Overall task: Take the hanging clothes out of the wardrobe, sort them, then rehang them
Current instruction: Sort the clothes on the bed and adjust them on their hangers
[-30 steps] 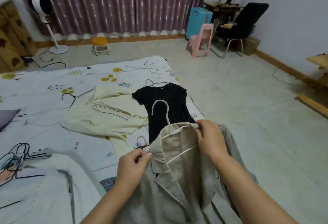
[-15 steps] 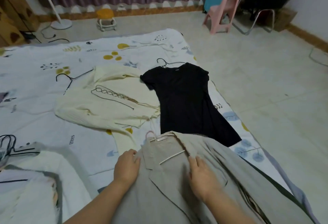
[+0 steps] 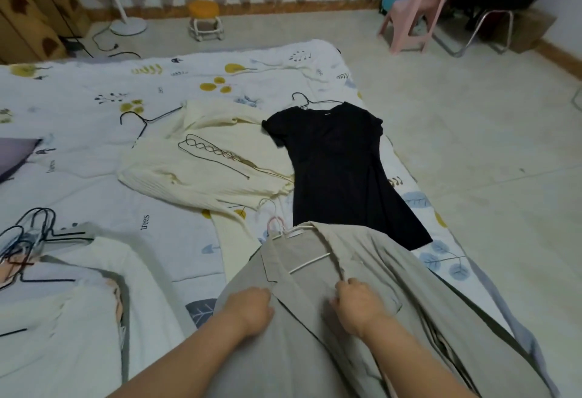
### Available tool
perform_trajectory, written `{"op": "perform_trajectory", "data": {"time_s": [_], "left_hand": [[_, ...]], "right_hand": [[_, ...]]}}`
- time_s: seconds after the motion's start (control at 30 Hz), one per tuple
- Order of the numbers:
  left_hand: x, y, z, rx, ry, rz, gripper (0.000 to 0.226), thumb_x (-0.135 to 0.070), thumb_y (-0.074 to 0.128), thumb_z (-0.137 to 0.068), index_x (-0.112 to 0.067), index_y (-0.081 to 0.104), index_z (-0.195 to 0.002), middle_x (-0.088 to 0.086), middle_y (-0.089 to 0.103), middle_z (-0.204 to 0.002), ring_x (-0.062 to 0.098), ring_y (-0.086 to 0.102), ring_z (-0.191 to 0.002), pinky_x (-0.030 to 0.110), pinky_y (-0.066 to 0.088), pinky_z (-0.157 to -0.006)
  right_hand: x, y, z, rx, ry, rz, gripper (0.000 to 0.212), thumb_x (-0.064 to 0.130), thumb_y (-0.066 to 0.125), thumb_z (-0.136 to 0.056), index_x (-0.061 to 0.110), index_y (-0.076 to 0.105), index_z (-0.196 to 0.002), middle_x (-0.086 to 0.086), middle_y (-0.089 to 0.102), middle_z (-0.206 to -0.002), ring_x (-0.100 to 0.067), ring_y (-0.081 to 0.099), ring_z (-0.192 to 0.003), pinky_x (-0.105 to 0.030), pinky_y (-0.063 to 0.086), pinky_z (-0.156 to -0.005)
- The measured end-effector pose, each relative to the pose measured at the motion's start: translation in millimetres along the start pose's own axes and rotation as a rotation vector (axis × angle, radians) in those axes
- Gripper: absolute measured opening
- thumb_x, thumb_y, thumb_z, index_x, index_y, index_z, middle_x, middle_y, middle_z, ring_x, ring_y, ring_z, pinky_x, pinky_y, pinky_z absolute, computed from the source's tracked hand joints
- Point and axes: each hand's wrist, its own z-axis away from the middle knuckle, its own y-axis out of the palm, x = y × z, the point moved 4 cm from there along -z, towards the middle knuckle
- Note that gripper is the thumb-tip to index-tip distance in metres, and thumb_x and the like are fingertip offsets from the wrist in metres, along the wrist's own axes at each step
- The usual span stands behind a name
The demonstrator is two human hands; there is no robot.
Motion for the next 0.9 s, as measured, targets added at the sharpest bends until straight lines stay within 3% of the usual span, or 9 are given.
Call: {"op": "perform_trajectory", "data": {"time_s": [0.2, 0.53, 0.9], "left_hand": [[-12.4, -33.0, 72.1, -0.133, 0.021, 0.144, 0.036, -0.028, 0.037, -0.097, -0.010, 0.049, -0.127, 0.010, 0.054, -0.128, 0.025, 0.051, -0.116, 0.027, 0.040, -0.091], [15.3, -27.9, 222.0, -0.386, -0.195, 0.278, 0.032, -0.027, 0.037, -0.096, -0.011, 0.057, -0.115, 0.009, 0.059, -0.119, 0.026, 0.057, -0.105, 0.027, 0.043, -0.080], [121.8, 12.5, 333.0, -0.498, -0.471, 0.398, 0.029, -0.026, 0.038, -0.095, -0.013, 0.058, -0.113, 0.003, 0.061, -0.112, 0.021, 0.057, -0.100, 0.025, 0.041, -0.075]], "right_hand": [[18.1, -27.7, 57.5, -0.031, -0.074, 0.042, 0.039, 0.033, 0.036, -0.098, 0.014, 0.042, -0.131, -0.011, 0.044, -0.134, -0.028, 0.042, -0.124, -0.035, 0.038, -0.100], [91.8, -37.4, 171.8, -0.154, -0.333, 0.147, 0.035, 0.029, 0.039, -0.098, 0.015, 0.047, -0.128, -0.008, 0.050, -0.134, -0.026, 0.048, -0.122, -0.031, 0.039, -0.097], [198.9, -13.2, 228.7, -0.204, -0.593, 0.222, 0.031, 0.019, 0.038, -0.096, 0.014, 0.053, -0.123, -0.005, 0.056, -0.126, -0.023, 0.054, -0.113, -0.029, 0.043, -0.087]]}}
